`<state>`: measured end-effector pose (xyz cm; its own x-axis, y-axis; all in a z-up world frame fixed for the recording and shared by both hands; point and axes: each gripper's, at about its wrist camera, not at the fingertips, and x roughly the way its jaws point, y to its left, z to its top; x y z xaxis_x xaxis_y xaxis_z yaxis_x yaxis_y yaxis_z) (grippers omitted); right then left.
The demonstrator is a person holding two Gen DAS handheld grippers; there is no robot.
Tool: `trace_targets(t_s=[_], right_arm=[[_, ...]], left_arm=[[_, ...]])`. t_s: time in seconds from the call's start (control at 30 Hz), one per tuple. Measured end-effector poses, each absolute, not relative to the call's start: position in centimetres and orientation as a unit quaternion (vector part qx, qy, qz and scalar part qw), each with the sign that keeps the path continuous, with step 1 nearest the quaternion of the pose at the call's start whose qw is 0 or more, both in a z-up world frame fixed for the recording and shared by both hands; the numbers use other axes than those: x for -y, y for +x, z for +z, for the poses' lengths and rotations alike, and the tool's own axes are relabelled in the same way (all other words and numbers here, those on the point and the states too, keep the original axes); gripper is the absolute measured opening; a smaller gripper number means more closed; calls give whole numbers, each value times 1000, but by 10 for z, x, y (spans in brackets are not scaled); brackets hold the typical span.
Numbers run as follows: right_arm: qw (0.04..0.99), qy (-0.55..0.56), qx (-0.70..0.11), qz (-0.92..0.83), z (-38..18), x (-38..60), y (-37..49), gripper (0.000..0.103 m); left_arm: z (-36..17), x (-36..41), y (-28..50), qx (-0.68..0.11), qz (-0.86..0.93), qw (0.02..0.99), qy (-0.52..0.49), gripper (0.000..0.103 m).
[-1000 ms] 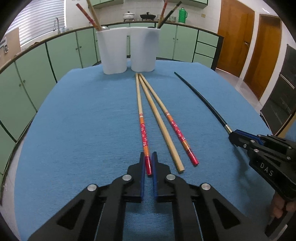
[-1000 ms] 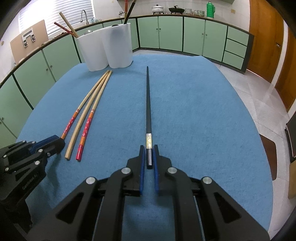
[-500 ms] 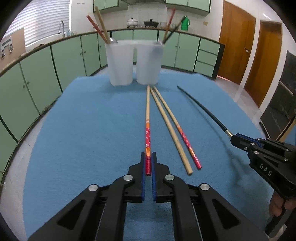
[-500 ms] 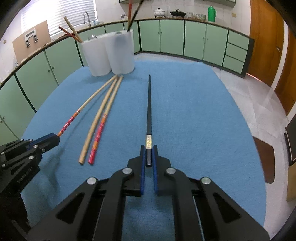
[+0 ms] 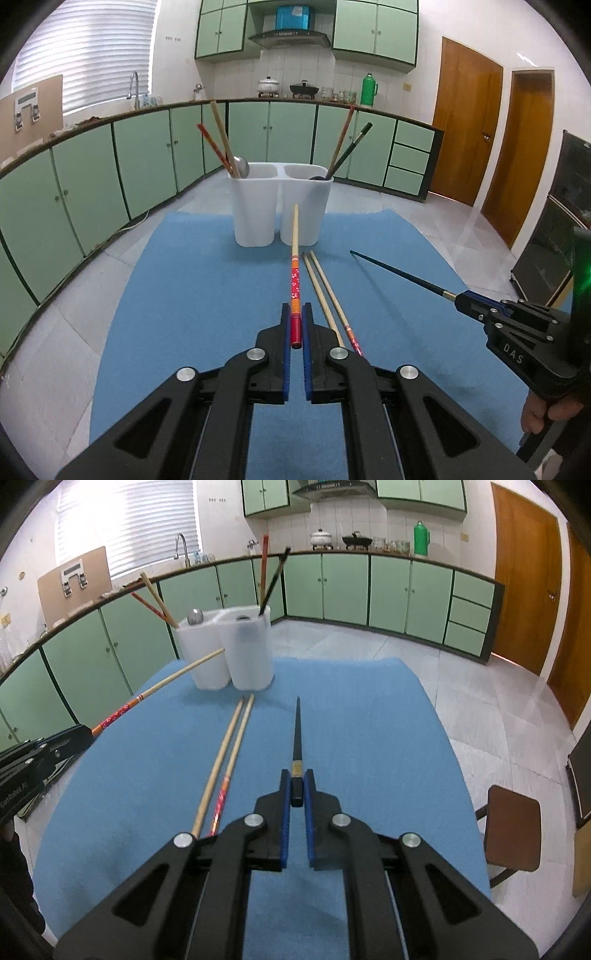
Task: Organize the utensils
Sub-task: 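Lift both chopsticks and carry them above the white holder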
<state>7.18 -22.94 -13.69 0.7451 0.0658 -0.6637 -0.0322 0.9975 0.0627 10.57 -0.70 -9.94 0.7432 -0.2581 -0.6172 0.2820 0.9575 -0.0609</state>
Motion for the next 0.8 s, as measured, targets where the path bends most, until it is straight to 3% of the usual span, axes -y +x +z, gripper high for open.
trace_targets(t_s=[0.43,0.5,0.57,0.6,0.8], right_arm=[[905,18,-425,18,-202,224,77,6],[903,20,-430,18,-207,225,77,6],[901,22,-433,18,-211,226,77,6],[901,23,-433,18,-211,226,77,6],[901,30,-432,23,-212,225,80,6]], left_arm=[[-196,-5,134,-428,-133,894,-1,7],[-200,-9,131,-432,-136,891,-11,13],[-199,-12,126,-429,-137,893,-14,36],[-198,-8,123,-429,-135,893,-14,38],[-200,-13,119,-429,-131,894,-13,30]])
